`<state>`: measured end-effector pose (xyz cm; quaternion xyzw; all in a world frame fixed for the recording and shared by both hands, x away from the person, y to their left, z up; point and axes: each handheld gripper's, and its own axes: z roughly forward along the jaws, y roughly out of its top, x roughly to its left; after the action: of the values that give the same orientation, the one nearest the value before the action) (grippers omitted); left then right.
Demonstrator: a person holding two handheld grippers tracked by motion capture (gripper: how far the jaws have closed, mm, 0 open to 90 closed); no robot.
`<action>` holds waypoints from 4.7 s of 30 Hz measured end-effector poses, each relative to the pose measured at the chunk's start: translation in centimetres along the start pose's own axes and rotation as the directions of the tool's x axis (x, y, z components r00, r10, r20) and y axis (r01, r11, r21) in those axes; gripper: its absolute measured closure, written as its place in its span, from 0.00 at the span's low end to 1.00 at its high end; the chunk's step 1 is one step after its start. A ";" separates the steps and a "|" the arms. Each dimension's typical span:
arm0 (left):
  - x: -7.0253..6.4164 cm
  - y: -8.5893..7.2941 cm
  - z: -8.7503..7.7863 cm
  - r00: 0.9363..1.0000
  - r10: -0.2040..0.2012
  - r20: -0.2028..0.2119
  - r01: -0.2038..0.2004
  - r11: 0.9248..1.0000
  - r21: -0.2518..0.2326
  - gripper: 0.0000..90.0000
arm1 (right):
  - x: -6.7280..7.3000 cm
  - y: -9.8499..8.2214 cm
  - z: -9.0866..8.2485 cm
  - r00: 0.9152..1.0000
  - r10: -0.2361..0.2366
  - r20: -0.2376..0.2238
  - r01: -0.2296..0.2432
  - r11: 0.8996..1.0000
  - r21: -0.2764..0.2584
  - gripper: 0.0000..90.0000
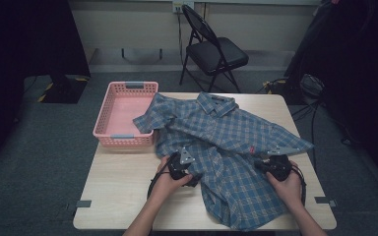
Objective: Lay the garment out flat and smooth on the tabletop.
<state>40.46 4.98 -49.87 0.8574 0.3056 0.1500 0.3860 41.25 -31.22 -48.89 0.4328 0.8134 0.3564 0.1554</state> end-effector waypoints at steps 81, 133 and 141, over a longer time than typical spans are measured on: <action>0.1 0.5 -0.2 1.000 0.016 0.019 -0.016 1.000 -0.019 0.19 | 1.1 -1.4 -2.4 0.997 0.023 0.075 -0.019 0.999 -0.049 0.82; -0.2 0.2 -0.1 0.999 0.010 0.037 -0.009 1.000 -0.015 0.19 | 1.3 -1.4 -3.3 0.994 -0.013 0.110 0.019 0.998 -0.053 0.63; -0.1 0.0 -0.1 0.999 0.001 0.040 0.000 1.000 -0.018 0.19 | -1.3 1.0 -1.4 0.987 0.104 0.124 -0.094 0.992 -0.083 0.69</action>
<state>40.34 4.90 -49.80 0.8567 0.2964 0.1356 0.3997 41.81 -32.56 -47.22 0.4886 0.7647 0.3661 0.2061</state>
